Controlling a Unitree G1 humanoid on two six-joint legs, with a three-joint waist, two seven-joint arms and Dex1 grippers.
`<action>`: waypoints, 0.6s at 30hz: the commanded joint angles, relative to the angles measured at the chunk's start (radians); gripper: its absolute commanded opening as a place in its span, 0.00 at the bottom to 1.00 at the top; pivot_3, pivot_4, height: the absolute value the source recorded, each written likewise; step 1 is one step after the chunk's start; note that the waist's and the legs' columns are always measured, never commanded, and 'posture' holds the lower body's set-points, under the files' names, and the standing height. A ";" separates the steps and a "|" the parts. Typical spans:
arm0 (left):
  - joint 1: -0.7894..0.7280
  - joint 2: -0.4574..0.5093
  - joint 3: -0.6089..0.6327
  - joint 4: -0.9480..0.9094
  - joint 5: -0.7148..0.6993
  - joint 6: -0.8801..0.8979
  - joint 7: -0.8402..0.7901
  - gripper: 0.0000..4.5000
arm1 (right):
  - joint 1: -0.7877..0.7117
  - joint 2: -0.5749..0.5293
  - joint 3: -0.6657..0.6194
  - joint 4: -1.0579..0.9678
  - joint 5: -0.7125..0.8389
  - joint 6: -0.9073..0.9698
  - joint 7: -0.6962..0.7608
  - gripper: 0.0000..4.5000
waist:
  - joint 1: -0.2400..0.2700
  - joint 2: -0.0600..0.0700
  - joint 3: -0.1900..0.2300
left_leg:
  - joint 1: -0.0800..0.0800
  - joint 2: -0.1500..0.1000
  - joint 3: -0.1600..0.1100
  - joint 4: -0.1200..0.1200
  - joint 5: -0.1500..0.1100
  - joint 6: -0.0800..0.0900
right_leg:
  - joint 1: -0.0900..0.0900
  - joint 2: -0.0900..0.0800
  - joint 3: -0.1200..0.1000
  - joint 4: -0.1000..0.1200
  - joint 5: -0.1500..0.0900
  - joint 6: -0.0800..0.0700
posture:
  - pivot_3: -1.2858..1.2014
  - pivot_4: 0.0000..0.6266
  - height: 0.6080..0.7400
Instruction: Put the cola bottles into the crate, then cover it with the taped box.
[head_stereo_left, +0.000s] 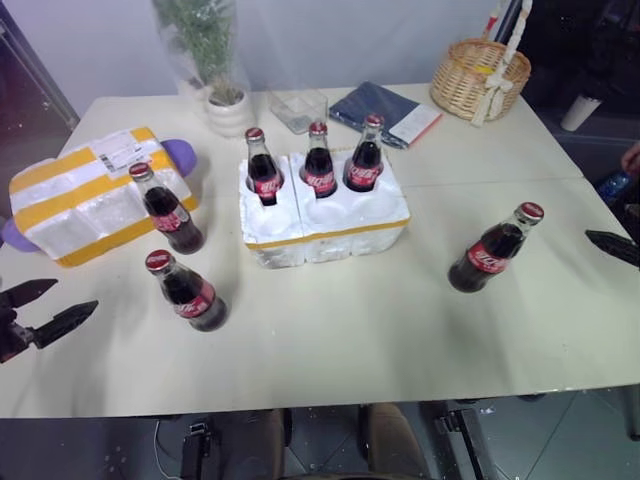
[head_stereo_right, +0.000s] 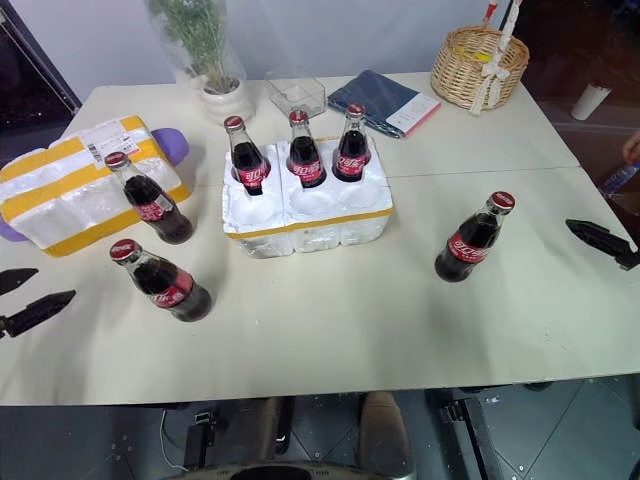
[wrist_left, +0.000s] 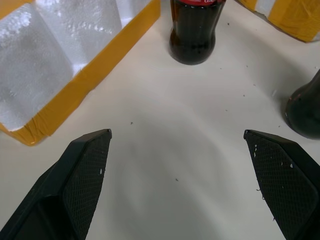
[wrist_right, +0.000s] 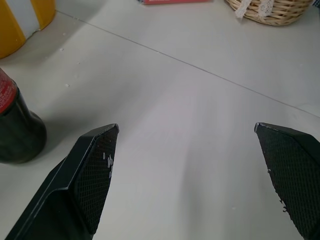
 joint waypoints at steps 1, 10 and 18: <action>0.002 -0.005 0.036 -0.025 0.005 -0.010 0.009 0.99 | -0.026 -0.002 -0.007 0.008 0.004 -0.024 -0.003 1.00 | 0.000 0.000 0.000 | 0.000 0.000 0.000 0.000 0.000 0.000 | 0.000 0.000 0.000 0.000 0.000 0.000 | 0.52 0.24 0.98; -0.004 -0.002 0.030 -0.023 -0.028 0.075 0.016 0.99 | -0.058 0.001 -0.004 0.060 -0.004 -0.046 -0.013 1.00 | 0.001 0.000 0.000 | 0.000 0.000 0.000 0.000 0.000 0.000 | 0.000 0.000 0.000 0.000 0.000 0.000 | 0.52 0.24 0.98; -0.066 0.030 0.043 -0.096 -0.105 0.121 -0.066 0.99 | -0.199 -0.103 0.064 0.168 -0.013 0.000 0.131 1.00 | 0.000 0.002 0.001 | 0.000 0.000 0.000 0.001 0.000 0.000 | 0.000 0.000 0.000 0.001 0.000 0.000 | 0.52 0.24 0.98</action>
